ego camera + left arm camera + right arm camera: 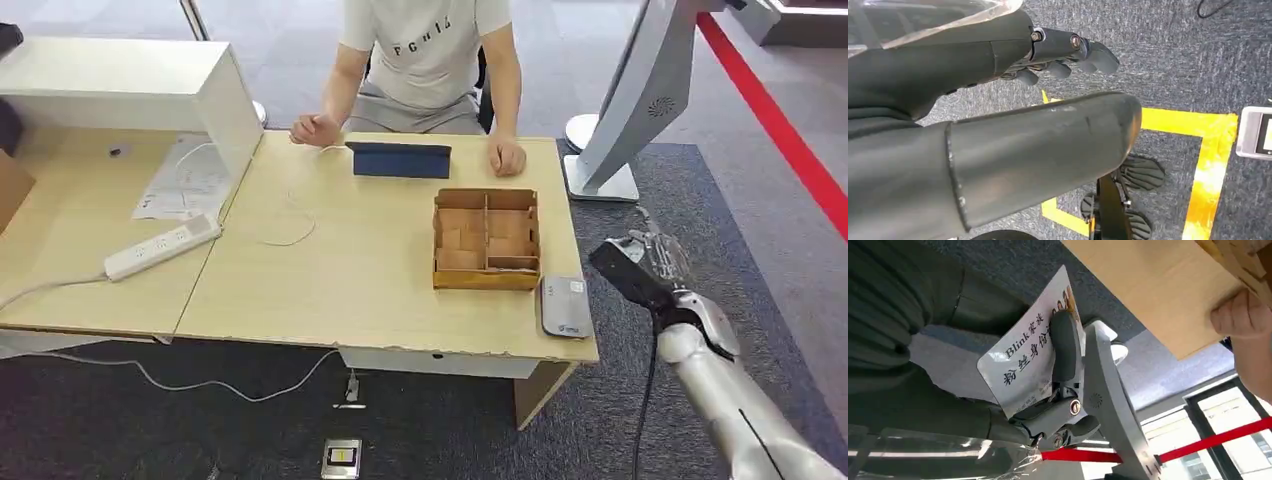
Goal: Pass the card to the sensor for recognition and then transmit it.
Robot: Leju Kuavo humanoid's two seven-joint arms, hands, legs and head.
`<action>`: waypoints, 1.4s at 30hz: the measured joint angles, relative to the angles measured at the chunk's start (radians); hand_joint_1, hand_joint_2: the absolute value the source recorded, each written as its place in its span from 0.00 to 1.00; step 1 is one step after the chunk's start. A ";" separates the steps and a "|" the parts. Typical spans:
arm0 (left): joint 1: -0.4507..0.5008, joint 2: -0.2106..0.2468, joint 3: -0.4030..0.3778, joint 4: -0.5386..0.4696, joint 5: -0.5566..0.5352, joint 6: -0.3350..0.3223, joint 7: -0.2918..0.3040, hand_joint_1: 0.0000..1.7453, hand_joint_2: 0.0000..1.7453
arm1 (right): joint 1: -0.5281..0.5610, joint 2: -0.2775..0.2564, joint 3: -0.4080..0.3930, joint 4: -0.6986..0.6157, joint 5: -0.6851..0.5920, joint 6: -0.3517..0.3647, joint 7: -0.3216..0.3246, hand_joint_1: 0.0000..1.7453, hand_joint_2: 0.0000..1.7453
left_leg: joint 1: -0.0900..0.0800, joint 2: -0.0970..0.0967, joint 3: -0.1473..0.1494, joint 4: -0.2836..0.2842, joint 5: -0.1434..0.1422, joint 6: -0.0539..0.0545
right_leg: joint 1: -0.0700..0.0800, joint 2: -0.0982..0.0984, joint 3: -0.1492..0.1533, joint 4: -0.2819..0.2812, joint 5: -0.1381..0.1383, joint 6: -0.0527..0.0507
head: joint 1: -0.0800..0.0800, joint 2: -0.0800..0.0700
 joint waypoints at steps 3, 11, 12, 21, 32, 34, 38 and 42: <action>0.000 0.002 0.000 0.000 0.003 0.000 -0.003 0.00 0.00 | 0.039 -0.013 0.017 -0.052 0.004 0.011 0.022 1.00 1.00 | 0.000 0.000 0.000 0.000 0.000 0.000 | 0.000 0.000 0.000 0.000 0.000 0.000 | 0.000 0.000; -0.001 0.003 0.000 0.000 0.015 0.003 -0.018 0.00 0.00 | 0.118 -0.036 0.071 -0.169 -0.022 0.013 0.064 1.00 1.00 | 0.000 0.000 0.000 0.000 0.000 0.000 | 0.000 0.000 0.000 0.000 0.000 0.000 | 0.000 0.000; -0.001 0.003 0.000 0.000 0.016 0.005 -0.018 0.00 0.00 | 0.126 -0.036 0.076 -0.177 -0.024 0.012 0.065 1.00 1.00 | 0.000 0.000 0.000 0.000 0.000 0.000 | 0.000 0.000 0.000 0.000 0.000 0.000 | 0.000 0.000; 0.000 0.003 0.000 0.000 0.016 0.005 0.000 0.00 0.00 | 0.160 -0.050 0.109 -0.214 -0.034 0.013 0.066 1.00 1.00 | 0.000 0.000 0.000 0.000 0.000 0.000 | 0.000 0.000 0.000 0.000 0.000 0.000 | 0.000 0.000; -0.001 0.003 0.000 0.000 0.012 -0.004 0.002 0.00 0.00 | 0.175 -0.054 0.147 -0.224 -0.011 0.041 0.064 1.00 1.00 | 0.000 0.000 0.000 0.000 0.000 0.000 | 0.000 0.000 0.000 0.000 0.000 0.000 | 0.000 0.000; -0.001 0.003 -0.001 0.000 0.011 -0.005 0.002 0.00 0.00 | 0.169 -0.052 0.153 -0.221 -0.006 0.045 0.052 1.00 1.00 | 0.000 0.000 0.000 0.000 0.000 0.000 | 0.000 0.000 0.000 0.000 0.000 0.000 | 0.000 0.000; -0.003 0.002 -0.004 0.000 0.011 -0.004 0.000 0.00 0.00 | 0.150 -0.039 0.163 -0.210 -0.006 0.053 0.034 1.00 1.00 | 0.000 0.000 0.000 0.000 0.000 0.000 | 0.000 0.000 0.000 0.000 0.000 0.000 | 0.000 0.000; -0.003 0.002 -0.006 0.000 0.010 -0.006 -0.003 0.00 0.00 | 0.133 -0.026 0.174 -0.195 -0.003 0.052 0.024 1.00 1.00 | 0.000 0.000 -0.001 0.000 0.000 0.000 | 0.000 0.000 0.000 0.000 0.000 0.000 | 0.000 0.000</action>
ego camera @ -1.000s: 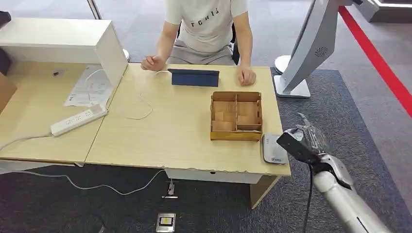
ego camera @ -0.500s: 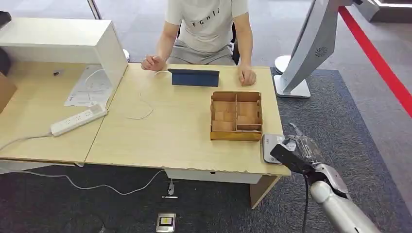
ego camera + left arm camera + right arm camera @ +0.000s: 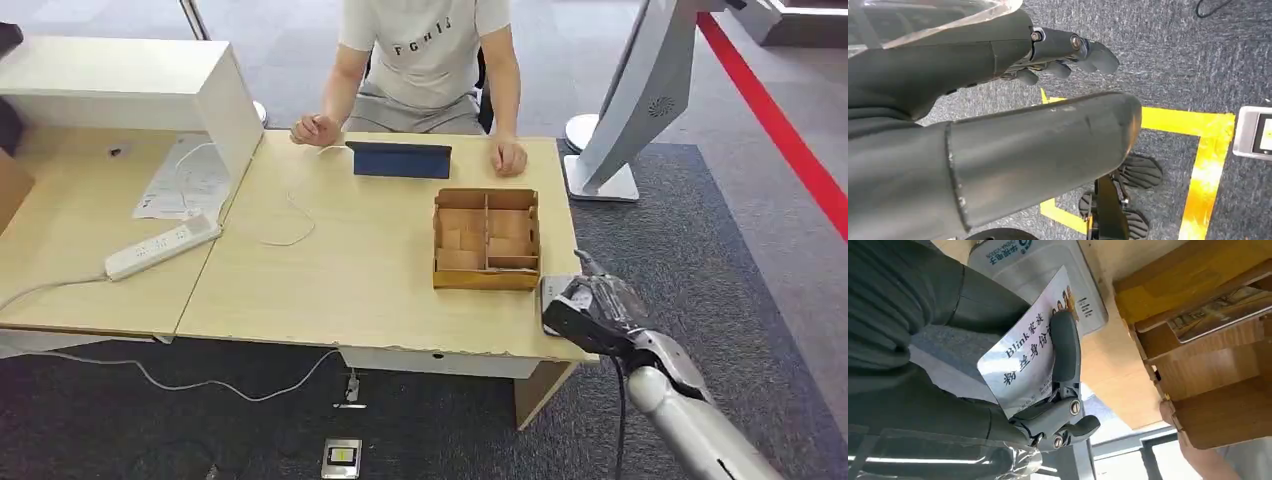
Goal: Pass the card to the sensor for recognition and then transmit it.
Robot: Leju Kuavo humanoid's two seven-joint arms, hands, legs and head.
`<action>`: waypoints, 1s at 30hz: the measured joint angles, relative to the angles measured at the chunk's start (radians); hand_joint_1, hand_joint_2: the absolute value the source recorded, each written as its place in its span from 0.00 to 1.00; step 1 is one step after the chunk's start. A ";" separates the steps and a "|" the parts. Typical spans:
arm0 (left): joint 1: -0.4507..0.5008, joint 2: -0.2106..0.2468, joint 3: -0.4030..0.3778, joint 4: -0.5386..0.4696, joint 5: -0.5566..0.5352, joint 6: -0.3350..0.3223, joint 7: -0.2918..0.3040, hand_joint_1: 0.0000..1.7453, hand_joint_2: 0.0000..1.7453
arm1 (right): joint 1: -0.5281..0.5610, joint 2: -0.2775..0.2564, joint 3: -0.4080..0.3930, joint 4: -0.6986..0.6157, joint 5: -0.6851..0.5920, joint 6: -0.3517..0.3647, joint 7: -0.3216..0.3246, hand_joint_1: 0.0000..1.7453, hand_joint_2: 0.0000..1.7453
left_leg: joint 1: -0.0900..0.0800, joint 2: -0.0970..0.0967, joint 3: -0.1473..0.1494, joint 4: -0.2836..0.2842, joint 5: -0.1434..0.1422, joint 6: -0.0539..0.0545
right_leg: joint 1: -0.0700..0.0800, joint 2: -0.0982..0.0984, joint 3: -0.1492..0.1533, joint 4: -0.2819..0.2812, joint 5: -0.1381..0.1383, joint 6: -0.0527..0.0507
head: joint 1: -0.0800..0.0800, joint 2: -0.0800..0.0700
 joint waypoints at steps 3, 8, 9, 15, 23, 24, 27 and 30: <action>0.000 0.000 -0.001 0.000 -0.002 -0.005 -0.005 0.00 0.00 | -0.020 0.011 0.008 0.020 0.000 0.000 -0.011 1.00 1.00 | 0.000 0.000 0.000 0.000 0.000 0.000 | 0.000 0.000 0.000 0.000 0.000 0.000 | 0.000 0.000; 0.000 0.001 -0.008 0.000 -0.011 -0.008 -0.007 0.00 0.00 | -0.041 0.027 0.019 0.039 0.008 0.000 -0.014 1.00 1.00 | 0.000 0.000 0.000 0.000 0.000 0.000 | 0.000 0.000 0.000 0.000 0.000 0.000 | 0.000 0.000; 0.000 0.001 -0.011 0.000 -0.012 -0.008 -0.006 0.00 0.00 | -0.043 0.029 0.021 0.043 0.010 0.000 -0.013 1.00 1.00 | 0.000 0.000 0.000 0.000 0.000 0.000 | 0.000 0.000 0.000 0.000 0.000 0.000 | 0.000 0.000; 0.000 0.001 -0.019 0.000 -0.011 -0.009 -0.004 0.00 0.00 | -0.065 0.035 0.027 0.089 0.014 -0.002 -0.018 1.00 1.00 | 0.000 0.000 0.000 0.000 0.000 0.000 | 0.000 0.000 0.000 0.000 0.000 0.000 | 0.000 0.000; -0.001 0.012 -0.024 0.000 0.004 -0.021 -0.005 0.00 0.00 | -0.076 0.028 0.026 0.147 0.014 -0.002 -0.030 1.00 1.00 | 0.000 0.000 0.000 0.000 0.000 0.000 | 0.000 0.000 -0.001 0.000 0.000 0.000 | 0.000 0.000; -0.001 0.017 -0.024 0.000 0.005 -0.030 -0.006 0.00 0.00 | -0.075 0.026 0.026 0.153 0.014 -0.003 -0.030 1.00 1.00 | 0.000 0.000 0.000 0.000 0.000 0.000 | 0.000 0.000 -0.001 0.000 0.000 0.000 | 0.000 0.000; -0.002 0.039 -0.024 0.000 0.012 -0.055 -0.008 0.00 0.00 | -0.074 0.014 0.026 0.177 0.016 -0.004 -0.027 1.00 1.00 | 0.000 0.000 0.000 0.000 0.000 0.000 | 0.000 0.000 -0.001 0.000 0.000 0.000 | 0.000 0.000; -0.004 0.057 -0.024 0.000 0.022 -0.070 -0.011 0.00 0.00 | -0.073 0.004 0.025 0.193 0.017 -0.004 -0.029 1.00 1.00 | 0.000 0.001 0.000 0.000 0.000 0.000 | 0.000 0.000 -0.001 0.000 0.000 0.000 | 0.000 0.000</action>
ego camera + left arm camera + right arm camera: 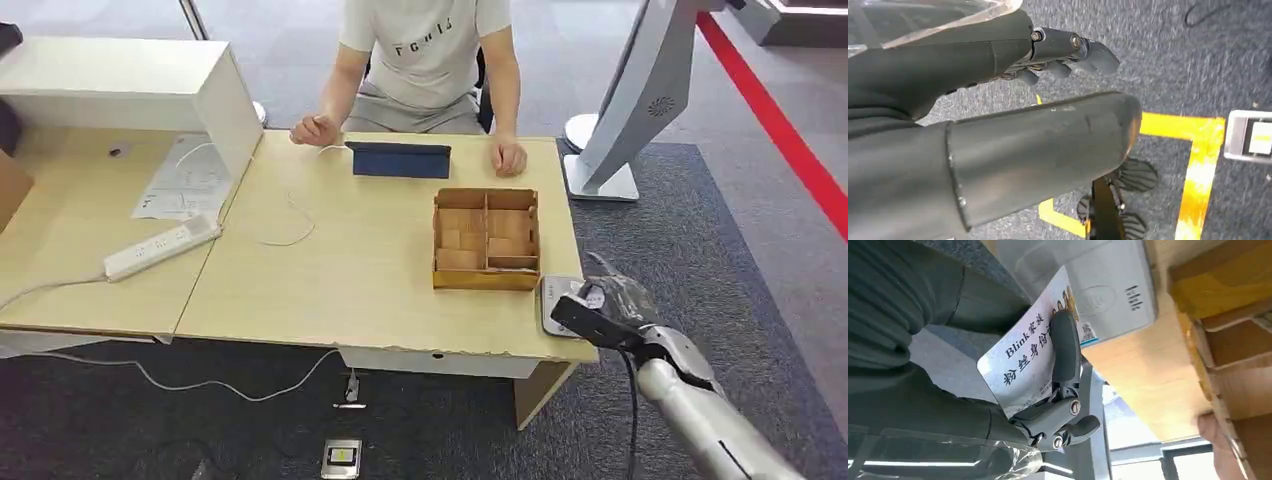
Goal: Pass the card to the sensor for recognition and then transmit it.
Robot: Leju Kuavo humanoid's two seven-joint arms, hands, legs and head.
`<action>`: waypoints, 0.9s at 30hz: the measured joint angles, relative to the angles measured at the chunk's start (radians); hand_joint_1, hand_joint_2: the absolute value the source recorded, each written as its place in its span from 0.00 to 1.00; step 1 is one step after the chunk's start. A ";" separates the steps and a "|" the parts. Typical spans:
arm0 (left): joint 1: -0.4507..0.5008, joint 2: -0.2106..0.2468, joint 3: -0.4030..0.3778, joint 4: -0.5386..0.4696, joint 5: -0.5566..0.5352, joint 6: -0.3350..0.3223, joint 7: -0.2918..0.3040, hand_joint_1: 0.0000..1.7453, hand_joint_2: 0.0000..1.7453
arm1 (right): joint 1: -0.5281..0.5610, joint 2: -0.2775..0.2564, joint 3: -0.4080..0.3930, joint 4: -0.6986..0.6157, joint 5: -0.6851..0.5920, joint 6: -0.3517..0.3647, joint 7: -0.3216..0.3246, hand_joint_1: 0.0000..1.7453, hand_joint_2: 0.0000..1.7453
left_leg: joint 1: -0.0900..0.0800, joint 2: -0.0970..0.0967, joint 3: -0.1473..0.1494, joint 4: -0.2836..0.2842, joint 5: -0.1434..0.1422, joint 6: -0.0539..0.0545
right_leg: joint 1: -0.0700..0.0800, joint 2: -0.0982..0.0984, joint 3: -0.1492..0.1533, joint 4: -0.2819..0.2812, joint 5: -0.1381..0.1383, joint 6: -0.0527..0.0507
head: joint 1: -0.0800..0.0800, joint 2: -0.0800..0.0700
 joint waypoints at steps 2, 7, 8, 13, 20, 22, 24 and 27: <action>-0.003 0.012 0.000 0.000 0.000 -0.010 -0.004 0.00 0.00 | 0.001 -0.006 0.000 0.010 0.001 0.000 -0.003 1.00 1.00 | 0.000 0.000 0.000 0.000 0.000 0.000 | 0.000 0.000 0.000 0.000 0.000 0.000 | 0.000 0.000; -0.007 0.032 0.000 0.000 0.001 -0.019 -0.011 0.00 0.00 | 0.013 -0.014 -0.002 0.024 0.004 -0.005 -0.003 1.00 1.00 | 0.000 0.000 0.000 0.000 0.000 0.000 | 0.000 0.000 0.000 0.000 0.000 0.000 | 0.000 0.000; -0.008 0.035 0.000 0.000 0.003 -0.020 -0.013 0.00 0.00 | 0.017 -0.015 -0.005 0.024 0.004 -0.009 -0.003 1.00 1.00 | 0.000 0.000 0.000 0.000 0.000 0.000 | 0.000 0.000 0.000 0.000 0.000 0.000 | 0.000 0.000; -0.009 0.038 0.000 0.000 0.007 -0.023 -0.017 0.00 0.00 | 0.037 -0.019 -0.009 0.021 0.000 -0.021 0.008 1.00 1.00 | 0.000 0.000 0.001 0.000 0.000 0.000 | 0.000 0.000 0.001 0.000 0.000 0.000 | 0.000 0.000; -0.009 0.046 0.000 0.000 0.012 -0.040 -0.035 0.00 0.00 | 0.062 -0.028 -0.033 0.005 -0.002 -0.023 0.018 1.00 1.00 | 0.000 0.000 0.001 0.000 0.000 0.000 | 0.000 0.000 0.001 0.000 0.000 0.000 | 0.000 0.000; -0.009 0.047 0.000 0.000 0.010 -0.044 -0.043 0.00 0.00 | 0.065 -0.030 -0.037 0.005 0.001 -0.026 0.016 1.00 1.00 | 0.000 0.000 0.001 0.000 0.000 0.000 | 0.000 0.000 0.001 0.000 0.000 0.000 | 0.000 0.000; -0.009 0.049 0.000 0.000 0.002 -0.051 -0.049 0.00 0.00 | 0.065 -0.031 -0.045 0.000 0.008 -0.032 0.012 1.00 1.00 | 0.000 0.000 0.001 0.000 0.000 0.000 | 0.000 0.000 0.001 0.000 0.000 0.000 | 0.000 0.000; -0.012 0.050 0.000 0.000 -0.005 -0.050 -0.050 0.00 0.00 | 0.059 -0.035 -0.053 -0.003 0.020 -0.032 0.009 1.00 1.00 | 0.000 0.000 0.001 0.000 0.000 0.000 | 0.000 0.000 0.002 0.000 0.000 0.000 | 0.000 0.000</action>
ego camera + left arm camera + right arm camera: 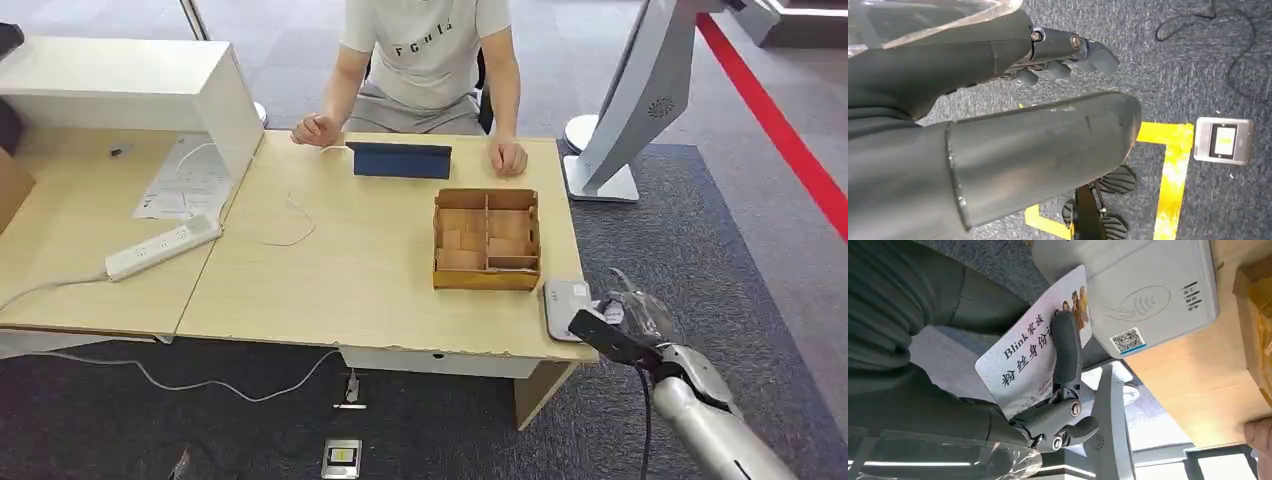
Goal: Pass the card to the sensor for recognition and then transmit it.
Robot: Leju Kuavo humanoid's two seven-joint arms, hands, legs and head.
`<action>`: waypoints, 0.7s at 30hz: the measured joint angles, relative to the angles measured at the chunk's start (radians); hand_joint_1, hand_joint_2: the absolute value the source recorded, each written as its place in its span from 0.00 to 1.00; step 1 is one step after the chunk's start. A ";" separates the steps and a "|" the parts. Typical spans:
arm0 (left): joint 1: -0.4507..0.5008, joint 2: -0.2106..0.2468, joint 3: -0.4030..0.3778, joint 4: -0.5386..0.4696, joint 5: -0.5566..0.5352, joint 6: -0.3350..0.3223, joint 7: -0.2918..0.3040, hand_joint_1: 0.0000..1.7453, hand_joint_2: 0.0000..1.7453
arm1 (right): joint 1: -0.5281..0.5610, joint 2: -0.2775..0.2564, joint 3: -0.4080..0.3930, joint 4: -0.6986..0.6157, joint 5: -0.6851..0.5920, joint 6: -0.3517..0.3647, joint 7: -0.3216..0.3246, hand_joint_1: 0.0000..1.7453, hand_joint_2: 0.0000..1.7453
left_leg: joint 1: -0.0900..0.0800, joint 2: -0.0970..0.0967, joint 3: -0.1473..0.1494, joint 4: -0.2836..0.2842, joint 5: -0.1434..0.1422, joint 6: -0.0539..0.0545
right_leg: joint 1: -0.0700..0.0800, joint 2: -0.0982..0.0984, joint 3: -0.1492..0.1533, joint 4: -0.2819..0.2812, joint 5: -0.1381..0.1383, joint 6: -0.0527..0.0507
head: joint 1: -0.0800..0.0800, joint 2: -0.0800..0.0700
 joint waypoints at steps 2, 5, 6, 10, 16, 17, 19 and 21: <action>-0.004 0.000 0.000 0.000 -0.007 0.001 0.002 0.00 0.00 | -0.014 -0.002 -0.006 -0.012 0.018 0.000 -0.005 1.00 1.00 | 0.000 0.000 0.000 0.000 0.000 0.000 | 0.000 0.000 -0.001 0.000 0.000 0.000 | 0.000 0.000; -0.011 0.000 0.000 0.000 -0.017 0.002 0.005 0.00 0.00 | -0.048 -0.004 -0.018 -0.036 0.062 0.022 0.000 1.00 1.00 | 0.000 0.000 -0.001 0.000 0.000 0.000 | 0.000 0.000 -0.001 0.000 0.001 0.000 | 0.000 0.000; -0.012 0.000 0.000 0.000 -0.017 0.002 0.005 0.00 0.00 | -0.061 -0.004 -0.023 -0.052 0.080 0.029 -0.001 1.00 1.00 | 0.000 0.001 -0.001 0.000 0.000 0.000 | 0.000 0.000 -0.001 0.001 0.001 -0.001 | 0.000 0.000; -0.019 -0.001 -0.001 0.000 -0.026 0.004 0.004 0.00 0.00 | -0.134 0.004 -0.037 -0.140 0.105 0.086 -0.005 1.00 1.00 | 0.000 0.001 -0.001 0.000 0.001 -0.001 | 0.000 0.000 -0.002 0.001 0.001 -0.001 | 0.000 0.000; -0.038 -0.005 -0.004 0.000 -0.038 0.002 0.005 0.00 0.00 | -0.258 0.051 -0.038 -0.268 0.117 0.155 0.004 1.00 1.00 | 0.001 0.000 -0.002 0.000 0.001 -0.001 | 0.001 0.000 -0.002 0.002 0.001 -0.001 | 0.000 0.000; -0.041 -0.006 -0.005 0.000 -0.043 0.001 0.005 0.00 0.00 | -0.274 0.061 -0.037 -0.278 0.128 0.158 0.003 1.00 1.00 | 0.001 0.000 -0.002 0.000 0.001 -0.001 | 0.001 0.000 -0.002 0.002 0.001 -0.001 | 0.000 0.000; -0.046 -0.008 -0.011 0.000 -0.052 -0.001 0.011 0.00 0.00 | -0.310 0.086 -0.032 -0.279 0.158 0.156 -0.001 1.00 1.00 | 0.001 0.000 -0.002 0.000 0.001 -0.001 | 0.001 0.000 -0.002 0.002 0.001 -0.002 | 0.000 0.000; -0.054 -0.008 -0.016 0.000 -0.055 -0.004 0.016 0.00 0.00 | -0.353 0.119 -0.026 -0.266 0.196 0.148 -0.015 1.00 1.00 | 0.001 0.000 -0.003 0.000 0.001 -0.001 | 0.001 0.000 -0.003 0.002 0.001 -0.002 | 0.000 0.000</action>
